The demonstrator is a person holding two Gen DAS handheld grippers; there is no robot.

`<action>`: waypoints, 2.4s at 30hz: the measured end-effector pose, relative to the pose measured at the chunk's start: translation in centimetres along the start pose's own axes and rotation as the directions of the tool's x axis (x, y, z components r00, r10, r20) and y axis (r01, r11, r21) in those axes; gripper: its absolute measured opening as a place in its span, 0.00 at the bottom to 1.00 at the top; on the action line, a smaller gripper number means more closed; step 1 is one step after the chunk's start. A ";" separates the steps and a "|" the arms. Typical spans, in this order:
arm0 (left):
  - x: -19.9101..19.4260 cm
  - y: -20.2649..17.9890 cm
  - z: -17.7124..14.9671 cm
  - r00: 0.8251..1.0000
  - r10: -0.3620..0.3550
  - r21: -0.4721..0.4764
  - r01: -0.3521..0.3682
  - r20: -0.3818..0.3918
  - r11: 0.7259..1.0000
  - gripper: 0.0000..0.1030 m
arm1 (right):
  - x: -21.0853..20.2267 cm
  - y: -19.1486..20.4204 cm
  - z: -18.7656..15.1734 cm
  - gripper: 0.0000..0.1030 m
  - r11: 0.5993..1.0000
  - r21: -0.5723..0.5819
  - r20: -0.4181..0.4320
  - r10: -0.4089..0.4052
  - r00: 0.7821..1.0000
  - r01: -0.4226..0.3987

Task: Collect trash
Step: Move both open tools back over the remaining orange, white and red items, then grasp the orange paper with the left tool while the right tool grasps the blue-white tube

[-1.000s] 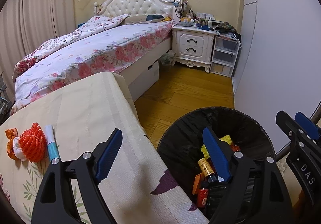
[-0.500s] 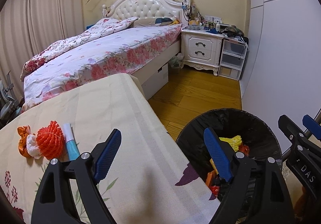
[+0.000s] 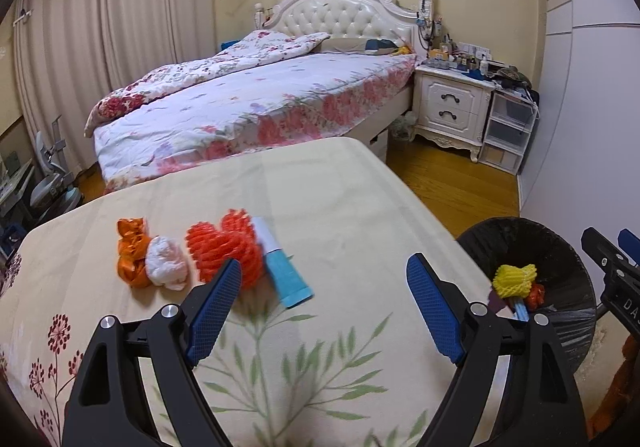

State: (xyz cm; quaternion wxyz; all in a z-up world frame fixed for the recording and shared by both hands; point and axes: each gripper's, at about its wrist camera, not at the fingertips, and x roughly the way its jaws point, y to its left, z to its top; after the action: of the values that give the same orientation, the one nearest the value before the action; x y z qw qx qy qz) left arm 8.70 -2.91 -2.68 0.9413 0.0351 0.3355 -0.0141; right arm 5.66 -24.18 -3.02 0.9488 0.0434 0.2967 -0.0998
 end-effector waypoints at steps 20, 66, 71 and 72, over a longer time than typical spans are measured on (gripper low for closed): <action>-1.0 15.6 -4.0 0.969 0.222 -0.189 -0.239 -0.103 0.953 0.80 | 1.0 15.4 -1.1 0.72 0.932 -0.218 -0.162 0.258 0.953 -0.289; 3.8 17.4 -1.6 0.988 0.097 -0.209 -0.121 -0.120 0.970 0.67 | 7.2 20.9 -0.2 0.22 0.910 -0.286 -0.320 0.204 0.925 -0.299; 4.1 17.6 -1.9 0.991 0.025 -0.223 -0.054 -0.131 0.973 0.36 | 7.2 21.0 -0.3 0.22 0.910 -0.289 -0.319 0.201 0.926 -0.297; 4.1 17.5 -1.9 0.991 0.017 -0.224 -0.046 -0.131 0.973 0.33 | 7.2 21.0 -0.2 0.22 0.910 -0.288 -0.319 0.202 0.926 -0.298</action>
State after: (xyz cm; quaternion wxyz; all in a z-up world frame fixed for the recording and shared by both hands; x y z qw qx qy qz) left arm 11.57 14.71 -5.74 0.9158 -0.0664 0.3939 0.0416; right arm 15.84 -4.81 -6.85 0.8951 -0.0650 0.4333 0.0822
